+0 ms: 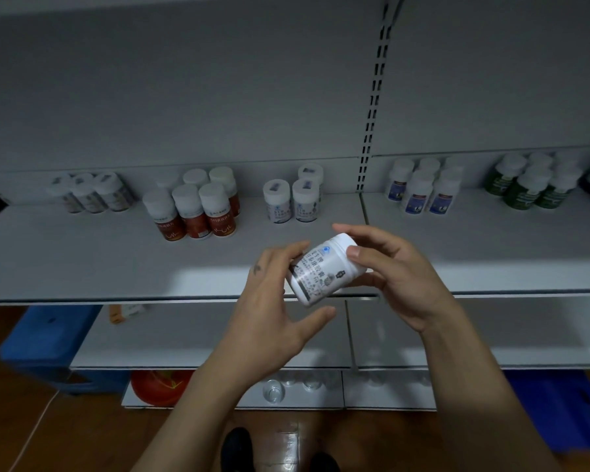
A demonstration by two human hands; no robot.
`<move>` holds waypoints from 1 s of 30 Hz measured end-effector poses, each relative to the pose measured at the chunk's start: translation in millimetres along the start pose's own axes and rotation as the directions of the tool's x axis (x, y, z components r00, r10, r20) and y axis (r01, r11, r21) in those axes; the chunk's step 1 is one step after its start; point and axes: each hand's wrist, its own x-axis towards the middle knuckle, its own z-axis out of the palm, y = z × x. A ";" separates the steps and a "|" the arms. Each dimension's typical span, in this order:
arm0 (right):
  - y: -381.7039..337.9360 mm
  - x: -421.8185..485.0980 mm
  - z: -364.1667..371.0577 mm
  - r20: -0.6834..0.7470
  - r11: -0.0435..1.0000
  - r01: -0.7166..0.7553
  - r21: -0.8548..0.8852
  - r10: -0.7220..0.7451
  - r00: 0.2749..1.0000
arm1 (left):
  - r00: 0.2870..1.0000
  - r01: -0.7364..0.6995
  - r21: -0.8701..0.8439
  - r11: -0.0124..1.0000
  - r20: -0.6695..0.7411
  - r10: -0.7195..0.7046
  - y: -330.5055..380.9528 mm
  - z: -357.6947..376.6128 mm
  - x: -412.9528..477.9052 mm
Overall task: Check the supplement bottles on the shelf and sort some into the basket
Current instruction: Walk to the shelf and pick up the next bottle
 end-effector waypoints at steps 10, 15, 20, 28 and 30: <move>1.0 2.8 8.9 -0.040 1.000 -0.013 -0.001 0.013 0.999 | 0.999 0.020 -0.085 0.996 -0.048 -0.024 0.2 -5.3 -1.6; -1.5 3.0 6.1 0.001 1.000 0.000 0.029 0.000 1.000 | 0.997 0.045 -0.167 0.985 -0.056 -0.055 0.1 -2.7 -1.2; -0.4 3.1 4.0 0.066 0.995 0.050 0.083 -0.056 0.996 | 0.991 0.087 -0.237 0.968 -0.078 -0.109 1.2 -0.6 2.2; -5.3 3.2 4.7 0.025 0.992 0.044 0.120 -0.047 0.999 | 0.991 0.127 -0.295 0.947 -0.007 -0.135 0.2 -0.2 3.7; -4.2 4.6 7.3 -0.054 0.998 0.010 0.062 -0.007 0.999 | 0.996 0.092 -0.263 0.961 0.015 -0.091 2.0 -0.6 3.2</move>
